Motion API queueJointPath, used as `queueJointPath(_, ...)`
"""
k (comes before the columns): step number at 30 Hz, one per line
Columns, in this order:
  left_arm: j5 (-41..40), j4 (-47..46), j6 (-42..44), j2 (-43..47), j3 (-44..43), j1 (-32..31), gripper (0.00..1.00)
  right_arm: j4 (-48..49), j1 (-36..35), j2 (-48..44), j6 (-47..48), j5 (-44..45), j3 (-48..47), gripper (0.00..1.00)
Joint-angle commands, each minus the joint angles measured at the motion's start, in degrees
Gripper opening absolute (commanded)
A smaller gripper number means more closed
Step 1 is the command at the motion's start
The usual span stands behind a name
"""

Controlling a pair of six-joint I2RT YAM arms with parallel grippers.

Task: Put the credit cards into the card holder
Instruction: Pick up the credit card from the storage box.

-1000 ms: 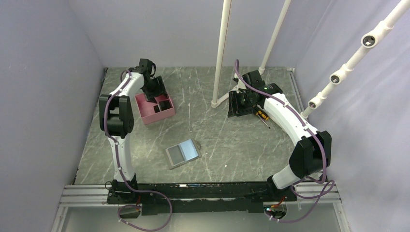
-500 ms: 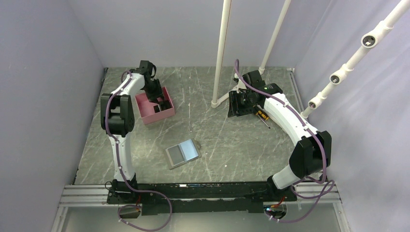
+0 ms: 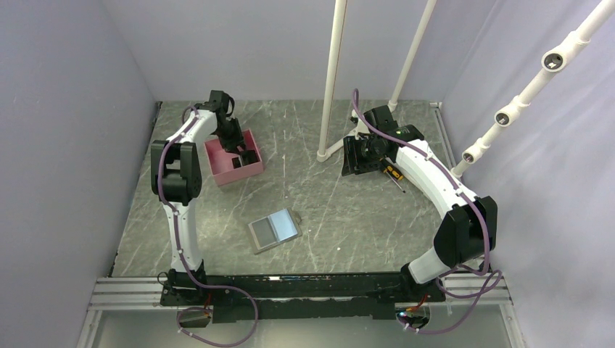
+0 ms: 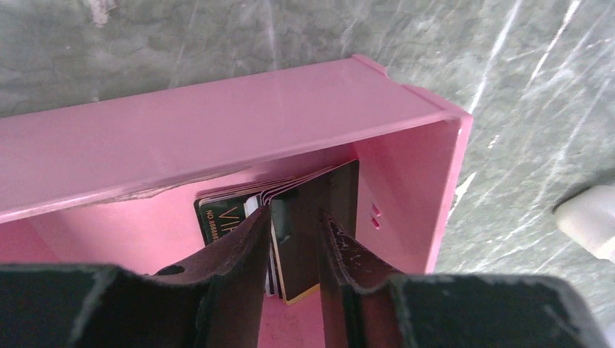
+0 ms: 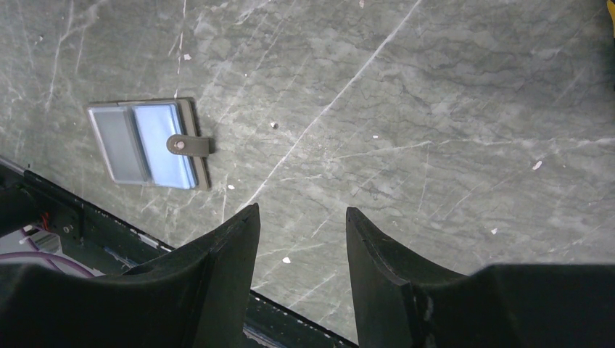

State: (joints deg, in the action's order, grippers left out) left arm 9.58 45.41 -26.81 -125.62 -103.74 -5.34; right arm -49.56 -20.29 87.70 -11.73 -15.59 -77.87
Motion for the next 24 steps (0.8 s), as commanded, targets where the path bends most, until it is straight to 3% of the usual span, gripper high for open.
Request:
queueJointPath(1, 4.1, -4.4, -2.4, 3.2, 0.0, -0.6, 0.34, 0.7, 0.3, -0.6, 0.4, -0.8, -0.4, 0.50)
queueJointPath(24, 13.4, -11.1, -9.8, 5.5, 5.6, -0.6, 0.24, 0.8, 0.3, -0.9, 0.3, -0.9, -0.1, 0.50)
